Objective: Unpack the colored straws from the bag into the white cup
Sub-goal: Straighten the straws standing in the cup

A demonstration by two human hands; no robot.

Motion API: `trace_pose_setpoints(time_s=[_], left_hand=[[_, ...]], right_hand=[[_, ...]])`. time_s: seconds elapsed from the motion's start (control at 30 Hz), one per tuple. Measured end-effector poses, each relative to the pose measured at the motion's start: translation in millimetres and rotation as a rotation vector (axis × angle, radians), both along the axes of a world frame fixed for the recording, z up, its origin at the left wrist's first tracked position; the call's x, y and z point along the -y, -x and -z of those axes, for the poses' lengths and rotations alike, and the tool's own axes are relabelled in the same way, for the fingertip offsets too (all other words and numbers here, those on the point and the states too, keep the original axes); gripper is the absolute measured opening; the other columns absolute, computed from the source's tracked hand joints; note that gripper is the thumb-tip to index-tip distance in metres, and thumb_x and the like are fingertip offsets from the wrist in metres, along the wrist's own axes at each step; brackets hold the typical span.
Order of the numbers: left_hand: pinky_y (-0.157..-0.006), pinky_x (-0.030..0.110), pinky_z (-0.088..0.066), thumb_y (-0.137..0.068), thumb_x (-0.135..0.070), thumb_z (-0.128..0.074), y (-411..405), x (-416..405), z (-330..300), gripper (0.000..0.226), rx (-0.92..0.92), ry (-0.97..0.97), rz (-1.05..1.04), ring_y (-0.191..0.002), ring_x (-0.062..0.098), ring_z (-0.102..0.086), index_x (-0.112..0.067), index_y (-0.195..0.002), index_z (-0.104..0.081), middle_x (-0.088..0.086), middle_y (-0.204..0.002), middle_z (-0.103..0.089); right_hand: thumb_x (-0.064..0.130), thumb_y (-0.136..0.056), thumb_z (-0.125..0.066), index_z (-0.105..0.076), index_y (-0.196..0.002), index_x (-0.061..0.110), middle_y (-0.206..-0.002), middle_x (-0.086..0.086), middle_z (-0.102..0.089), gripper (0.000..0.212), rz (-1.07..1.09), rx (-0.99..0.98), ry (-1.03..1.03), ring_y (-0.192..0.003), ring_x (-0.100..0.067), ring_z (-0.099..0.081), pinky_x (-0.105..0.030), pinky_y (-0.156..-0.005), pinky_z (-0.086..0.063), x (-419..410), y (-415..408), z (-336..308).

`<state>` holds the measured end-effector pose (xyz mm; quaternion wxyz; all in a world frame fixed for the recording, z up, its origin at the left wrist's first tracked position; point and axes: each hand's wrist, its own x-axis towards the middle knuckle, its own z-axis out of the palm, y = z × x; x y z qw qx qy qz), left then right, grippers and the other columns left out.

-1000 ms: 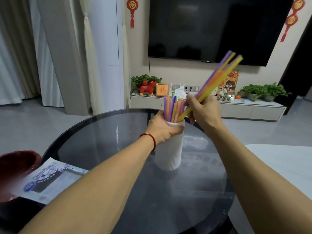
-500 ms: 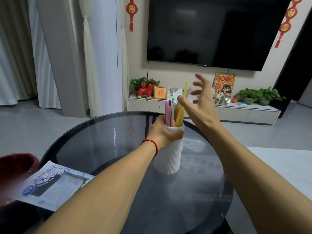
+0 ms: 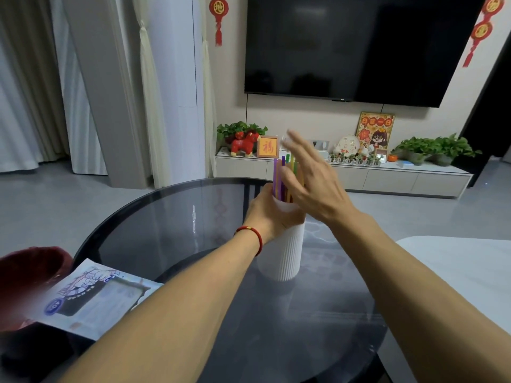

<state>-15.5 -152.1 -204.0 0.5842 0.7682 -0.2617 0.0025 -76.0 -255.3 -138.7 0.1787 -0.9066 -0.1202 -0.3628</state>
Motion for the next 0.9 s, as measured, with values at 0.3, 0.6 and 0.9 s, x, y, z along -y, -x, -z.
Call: trace_pose_setpoints(time_s=[0.3, 0.6, 0.9], left_hand=[[-0.094, 0.043, -0.055, -0.063, -0.042, -0.088, 1, -6, 24, 0.081, 0.004, -0.074, -0.064, -0.109, 0.018, -0.063, -0.031, -0.133, -0.047, -0.005, -0.119, -0.064], [-0.106, 0.054, -0.047, -0.070, -0.044, -0.087, 15, -30, 43, 0.092, -0.155, -0.335, 0.072, -0.129, 0.027, -0.053, -0.024, -0.143, -0.035, -0.001, -0.139, -0.053], [-0.085, 0.029, -0.054, -0.080, -0.008, -0.067, 104, -202, 61, 0.024, 0.107, -0.429, -0.334, -0.092, 0.010, -0.064, -0.020, -0.101, -0.072, -0.003, -0.100, -0.069]], right_hand=[[0.022, -0.104, -0.053, -0.049, -0.150, 0.012, -0.161, -0.007, -0.044, 0.047, 0.109, 0.112, -0.271, -0.149, -0.017, -0.039, -0.022, -0.118, -0.028, 4, 23, 24], [0.022, -0.094, -0.064, -0.063, -0.097, 0.020, -0.096, 0.005, -0.065, 0.003, 0.367, -0.180, -0.421, -0.081, -0.014, -0.062, -0.027, -0.069, -0.053, 8, 79, 133], [0.049, -0.099, -0.051, -0.062, -0.093, 0.027, -0.102, -0.001, -0.066, 0.025, 0.073, -0.665, -0.076, -0.094, -0.027, -0.064, -0.038, -0.078, -0.051, -70, 77, 159]])
